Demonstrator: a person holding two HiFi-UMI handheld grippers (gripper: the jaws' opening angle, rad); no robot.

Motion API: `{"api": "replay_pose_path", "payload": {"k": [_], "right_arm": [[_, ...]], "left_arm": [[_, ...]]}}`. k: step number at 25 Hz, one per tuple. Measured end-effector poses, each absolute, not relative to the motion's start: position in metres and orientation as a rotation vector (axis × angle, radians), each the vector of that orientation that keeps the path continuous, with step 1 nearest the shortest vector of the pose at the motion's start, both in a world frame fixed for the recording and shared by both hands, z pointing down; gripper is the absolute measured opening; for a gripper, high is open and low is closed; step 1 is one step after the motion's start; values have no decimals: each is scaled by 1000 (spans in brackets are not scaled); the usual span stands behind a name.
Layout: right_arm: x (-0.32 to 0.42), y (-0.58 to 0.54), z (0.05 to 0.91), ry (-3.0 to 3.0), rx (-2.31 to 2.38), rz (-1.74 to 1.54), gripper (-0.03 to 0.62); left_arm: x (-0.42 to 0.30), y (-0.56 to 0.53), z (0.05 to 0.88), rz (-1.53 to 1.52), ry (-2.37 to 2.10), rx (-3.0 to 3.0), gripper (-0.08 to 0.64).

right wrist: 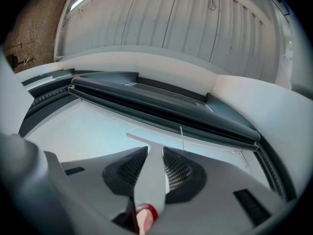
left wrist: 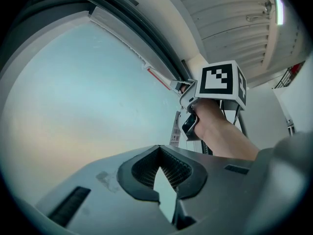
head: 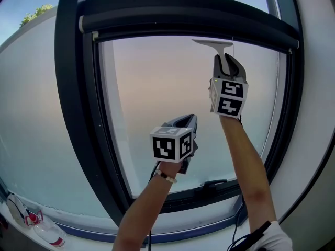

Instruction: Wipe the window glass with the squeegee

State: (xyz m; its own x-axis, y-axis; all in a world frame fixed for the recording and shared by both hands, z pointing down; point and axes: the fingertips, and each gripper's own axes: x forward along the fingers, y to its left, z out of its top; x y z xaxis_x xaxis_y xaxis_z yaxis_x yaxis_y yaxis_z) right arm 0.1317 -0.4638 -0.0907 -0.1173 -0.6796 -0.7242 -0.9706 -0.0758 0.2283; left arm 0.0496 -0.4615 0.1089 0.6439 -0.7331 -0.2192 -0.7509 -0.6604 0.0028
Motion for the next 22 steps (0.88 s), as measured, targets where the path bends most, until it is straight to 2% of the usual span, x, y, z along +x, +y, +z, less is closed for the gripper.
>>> {"api": "replay_pose_path", "payload": {"k": [11,22], "right_arm": [[135,-462,-53,1855,-1814,1033,89],[138,-459,36,1930,-1875,986,89]], "left_arm": [[58,-453,146,247,1225,-2831,-2],[69,-437,211,204,1188,-2948,-2]]}}
